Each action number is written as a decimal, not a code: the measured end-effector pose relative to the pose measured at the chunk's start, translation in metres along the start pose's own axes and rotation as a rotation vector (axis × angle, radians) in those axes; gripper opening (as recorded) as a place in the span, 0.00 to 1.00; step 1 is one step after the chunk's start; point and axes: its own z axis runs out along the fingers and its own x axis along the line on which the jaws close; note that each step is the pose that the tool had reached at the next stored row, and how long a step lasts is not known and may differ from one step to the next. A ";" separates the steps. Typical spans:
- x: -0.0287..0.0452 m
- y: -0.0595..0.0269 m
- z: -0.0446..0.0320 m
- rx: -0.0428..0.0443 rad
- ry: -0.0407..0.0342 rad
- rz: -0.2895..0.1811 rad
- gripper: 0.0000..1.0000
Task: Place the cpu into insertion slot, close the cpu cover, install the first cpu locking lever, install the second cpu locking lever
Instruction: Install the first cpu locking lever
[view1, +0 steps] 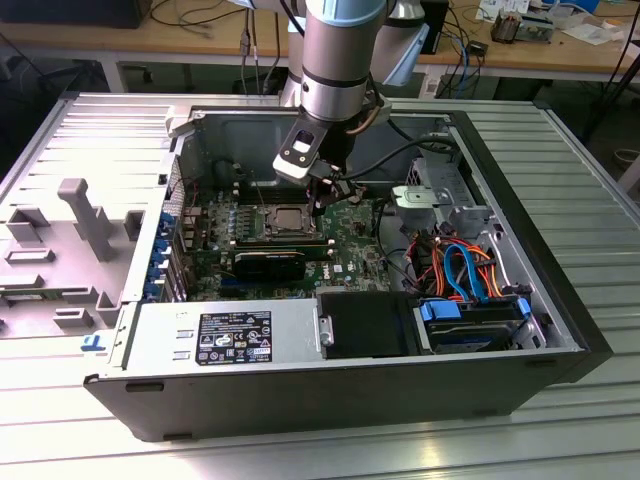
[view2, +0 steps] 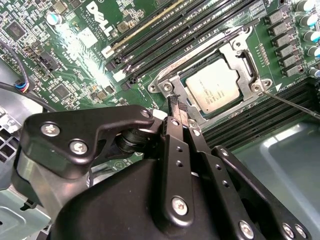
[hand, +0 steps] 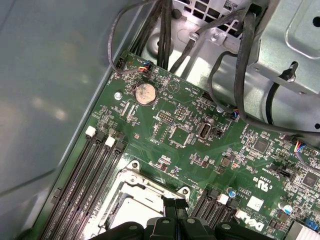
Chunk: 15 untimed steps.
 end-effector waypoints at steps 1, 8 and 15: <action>0.0000 0.0000 0.0000 0.0000 -0.0001 -0.001 0.11; 0.0000 0.0000 0.0000 0.0001 -0.0003 -0.008 0.11; 0.0000 0.0000 0.0000 0.0001 -0.0006 -0.014 0.11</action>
